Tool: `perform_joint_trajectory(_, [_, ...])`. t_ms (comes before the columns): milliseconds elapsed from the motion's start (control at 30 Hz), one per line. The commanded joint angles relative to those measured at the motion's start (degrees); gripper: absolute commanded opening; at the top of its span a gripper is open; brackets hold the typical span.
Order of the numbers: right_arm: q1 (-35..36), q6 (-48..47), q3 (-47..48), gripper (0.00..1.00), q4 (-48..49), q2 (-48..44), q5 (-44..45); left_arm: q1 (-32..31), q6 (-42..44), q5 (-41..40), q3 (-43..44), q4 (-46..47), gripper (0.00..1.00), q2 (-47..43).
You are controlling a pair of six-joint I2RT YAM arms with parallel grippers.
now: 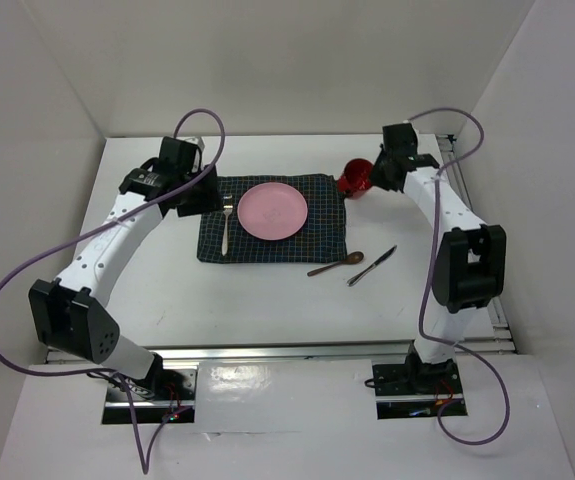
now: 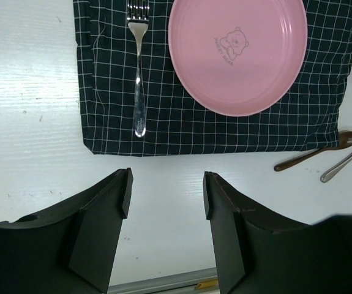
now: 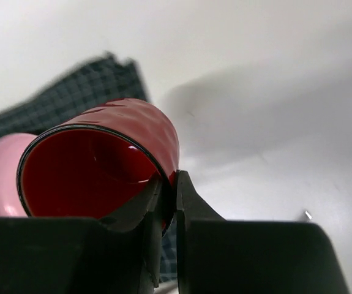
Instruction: Set the dinner table for one person
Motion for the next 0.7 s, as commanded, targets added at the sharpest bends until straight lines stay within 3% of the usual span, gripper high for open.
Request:
perform_joint_trajectory(0, [4.5,-3.2,11.9,0.0,-1.1,6.7,1.4,-0.2,-1.2,2.7,-0.7,0.7,0.66,0.0])
perform_joint_trajectory(233, [7.6,-2.4,27.7,0.0,-2.2,18.8,4.4,-0.2,-1.2,3.9,-4.8,2.1,0.66,-3.0])
perform_joint_trajectory(667, [8.6,-2.4,38.8,0.0,-5.7,30.0,6.4,-0.2,-1.2,3.9,-5.9,1.5,0.66,-3.0])
